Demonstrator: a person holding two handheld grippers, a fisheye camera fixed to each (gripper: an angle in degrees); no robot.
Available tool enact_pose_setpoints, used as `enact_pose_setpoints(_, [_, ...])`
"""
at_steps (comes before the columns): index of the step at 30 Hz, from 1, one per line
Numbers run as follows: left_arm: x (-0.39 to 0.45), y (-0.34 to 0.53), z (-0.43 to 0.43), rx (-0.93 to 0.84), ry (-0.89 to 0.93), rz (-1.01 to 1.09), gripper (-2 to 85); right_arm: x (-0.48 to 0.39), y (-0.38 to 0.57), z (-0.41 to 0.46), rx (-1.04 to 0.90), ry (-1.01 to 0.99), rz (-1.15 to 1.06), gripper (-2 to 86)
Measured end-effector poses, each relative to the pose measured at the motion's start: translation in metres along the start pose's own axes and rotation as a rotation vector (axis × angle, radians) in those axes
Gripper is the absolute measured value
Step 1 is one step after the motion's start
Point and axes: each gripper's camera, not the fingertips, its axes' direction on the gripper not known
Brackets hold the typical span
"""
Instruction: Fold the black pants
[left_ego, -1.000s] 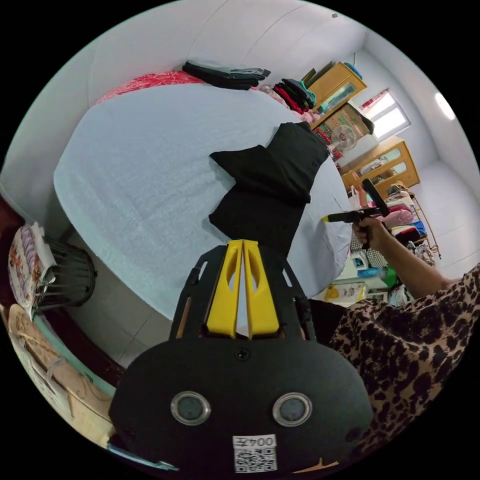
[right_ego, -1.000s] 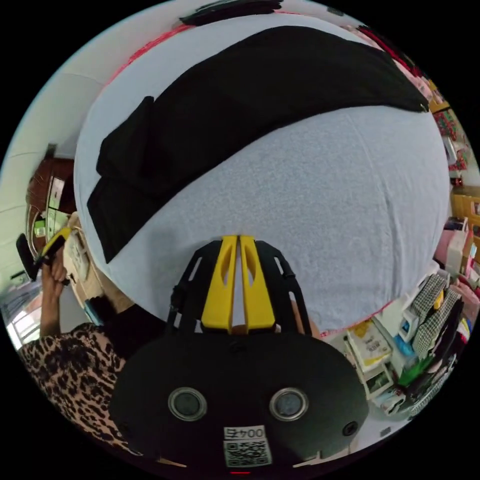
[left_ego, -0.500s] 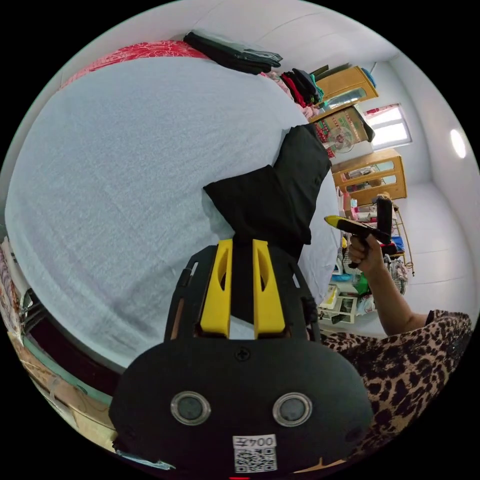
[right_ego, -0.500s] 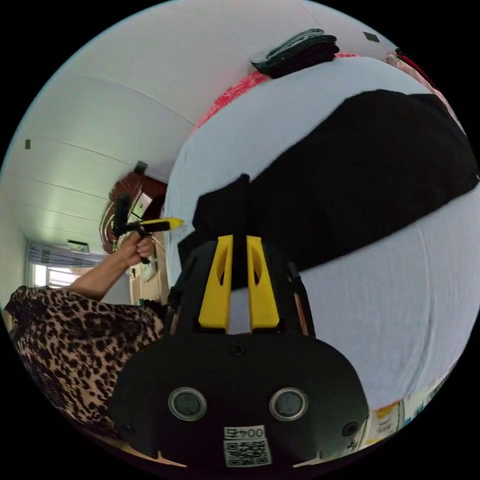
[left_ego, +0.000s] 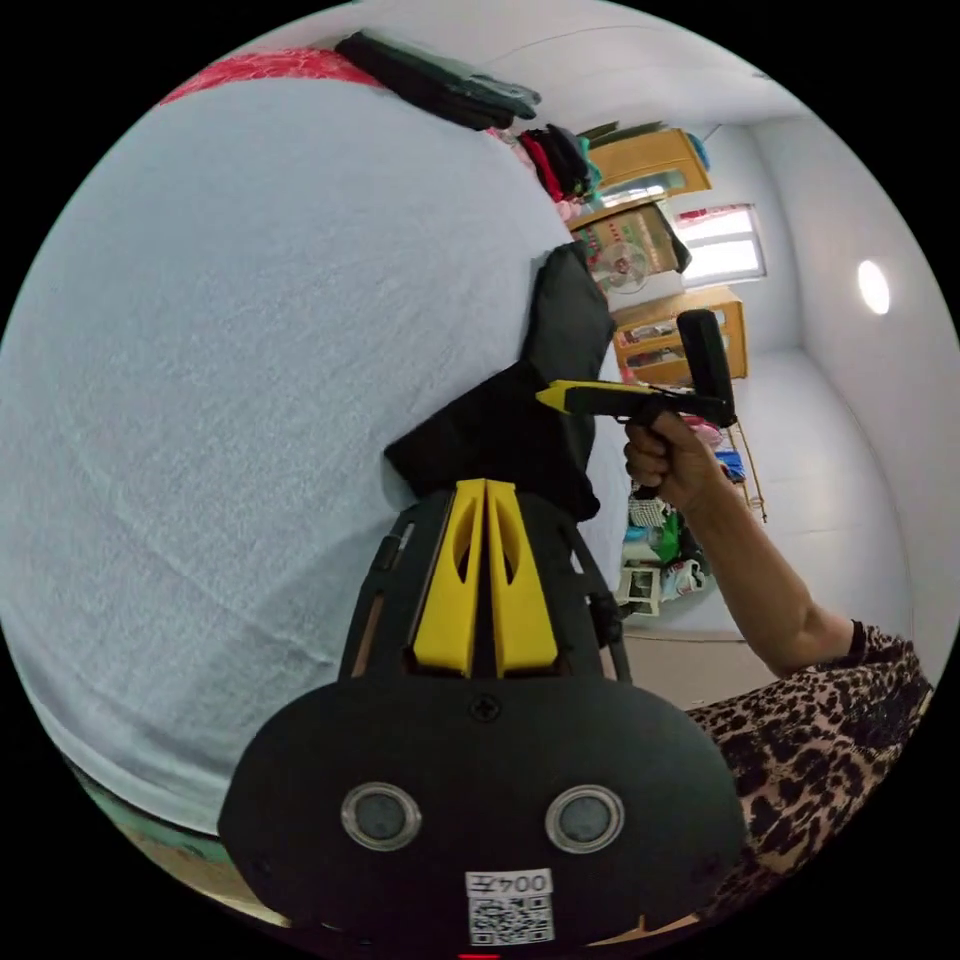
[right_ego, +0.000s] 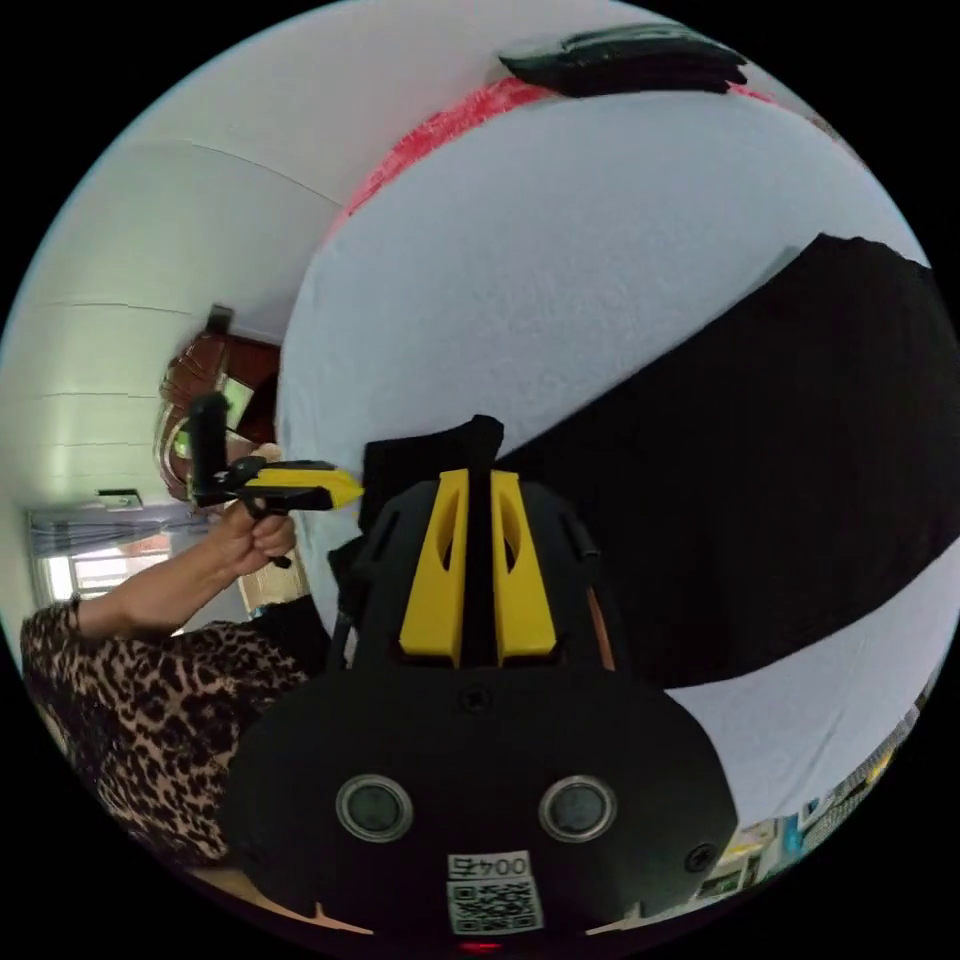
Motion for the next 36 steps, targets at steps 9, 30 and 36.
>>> enact_pose_setpoints(9, [0.071,-0.021,-0.061,-0.067,0.091,0.637,0.0,-0.054,0.210,-0.019,0.362,0.109,0.101,3.3])
enact_pose_setpoints(30, [0.061,-0.103,0.026,-0.383,-0.125,0.762,6.3,0.055,0.399,0.136,0.629,-0.217,0.800,11.4])
enact_pose_setpoints(36, [0.082,-0.146,0.102,-0.616,-0.144,0.776,8.7,0.078,0.411,0.151,0.613,-0.297,0.781,9.0])
